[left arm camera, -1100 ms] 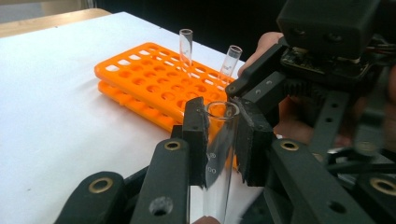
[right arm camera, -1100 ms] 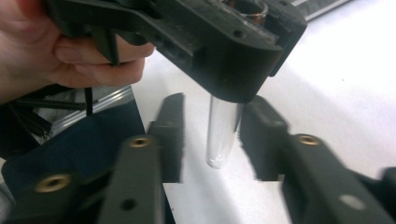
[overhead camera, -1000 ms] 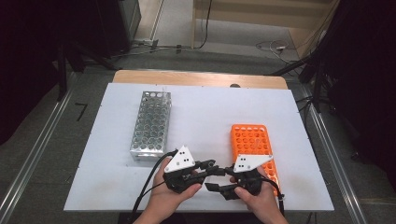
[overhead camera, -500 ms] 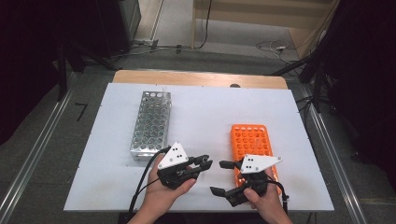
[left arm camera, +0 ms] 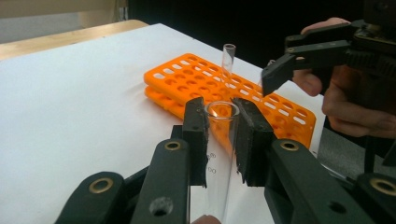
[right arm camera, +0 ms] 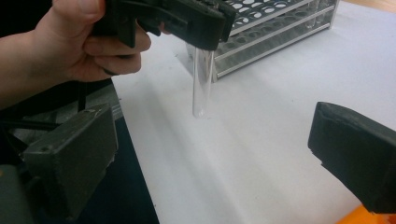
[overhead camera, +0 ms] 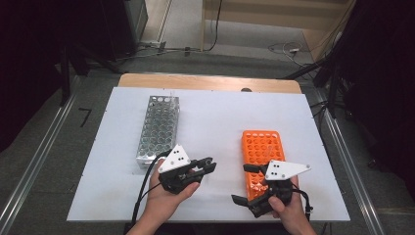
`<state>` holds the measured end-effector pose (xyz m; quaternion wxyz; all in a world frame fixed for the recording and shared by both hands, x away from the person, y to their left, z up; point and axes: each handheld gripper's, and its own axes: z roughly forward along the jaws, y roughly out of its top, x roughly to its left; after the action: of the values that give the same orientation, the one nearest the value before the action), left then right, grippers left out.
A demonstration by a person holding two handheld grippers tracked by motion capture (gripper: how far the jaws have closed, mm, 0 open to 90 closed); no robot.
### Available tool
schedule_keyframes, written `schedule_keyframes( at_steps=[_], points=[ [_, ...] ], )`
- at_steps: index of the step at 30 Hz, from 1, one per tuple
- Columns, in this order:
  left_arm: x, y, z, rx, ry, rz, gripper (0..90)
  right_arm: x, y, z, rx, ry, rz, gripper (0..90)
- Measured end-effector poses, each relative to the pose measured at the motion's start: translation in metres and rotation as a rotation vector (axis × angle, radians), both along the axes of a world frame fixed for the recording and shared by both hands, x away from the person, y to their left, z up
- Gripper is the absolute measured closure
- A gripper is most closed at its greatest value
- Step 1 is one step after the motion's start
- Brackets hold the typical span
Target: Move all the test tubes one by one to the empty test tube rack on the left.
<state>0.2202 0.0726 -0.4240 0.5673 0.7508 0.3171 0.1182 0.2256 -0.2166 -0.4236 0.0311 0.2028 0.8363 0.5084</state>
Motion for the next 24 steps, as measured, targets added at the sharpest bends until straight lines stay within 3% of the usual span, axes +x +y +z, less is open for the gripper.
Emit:
schedule_keyframes(
  at_steps=[12, 24],
  points=[
    [0.012, 0.022, 0.016, -0.003, -0.031, 0.063, 75.8, 0.003, -0.039, 0.006, 0.005, -0.027, -0.104, 0.0],
    [0.032, 0.044, 0.025, -0.015, -0.037, 0.137, 75.8, 0.012, -0.083, 0.007, 0.020, -0.023, -0.204, 0.0]
  ],
)
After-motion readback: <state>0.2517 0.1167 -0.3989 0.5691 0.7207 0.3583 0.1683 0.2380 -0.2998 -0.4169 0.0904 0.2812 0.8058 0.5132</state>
